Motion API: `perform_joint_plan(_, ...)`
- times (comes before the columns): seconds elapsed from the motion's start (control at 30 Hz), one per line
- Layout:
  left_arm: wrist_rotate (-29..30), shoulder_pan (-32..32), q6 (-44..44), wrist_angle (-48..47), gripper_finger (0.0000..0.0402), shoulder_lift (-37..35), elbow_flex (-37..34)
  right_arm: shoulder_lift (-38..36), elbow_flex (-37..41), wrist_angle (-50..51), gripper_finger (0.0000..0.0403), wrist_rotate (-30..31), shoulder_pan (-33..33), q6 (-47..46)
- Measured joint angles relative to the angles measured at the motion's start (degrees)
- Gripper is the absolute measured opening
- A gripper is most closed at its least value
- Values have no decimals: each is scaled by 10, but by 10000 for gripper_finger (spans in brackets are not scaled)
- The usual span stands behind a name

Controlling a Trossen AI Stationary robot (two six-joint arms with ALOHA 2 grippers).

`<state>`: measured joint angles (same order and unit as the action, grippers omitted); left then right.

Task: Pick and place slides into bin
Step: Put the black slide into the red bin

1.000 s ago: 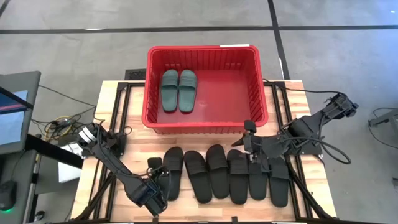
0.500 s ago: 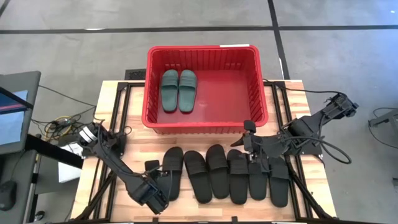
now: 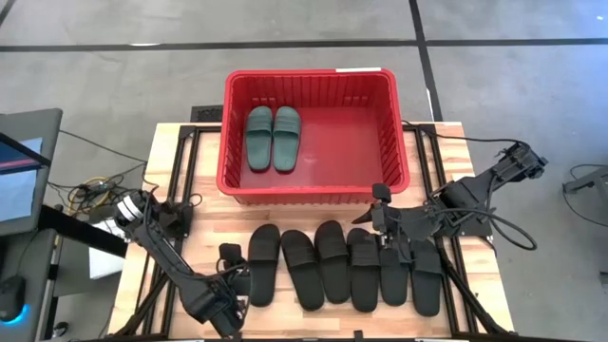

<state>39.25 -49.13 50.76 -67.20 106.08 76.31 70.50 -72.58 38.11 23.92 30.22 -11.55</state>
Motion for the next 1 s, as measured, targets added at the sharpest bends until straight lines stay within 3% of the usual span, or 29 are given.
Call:
perform_joint_plan(0.17, 12, 16, 0, 20, 130, 0, -2, 0, 0, 0, 132, 0, 0, 0)
perform_joint_plan(0.37, 1, 30, -68, 102, 152, 0, -28, 0, 0, 0, 132, 0, 0, -3)
perform_joint_plan(1.0, 5, 84, -112, 123, 155, 0, -54, 0, 0, 2, 132, 0, 1, -4)
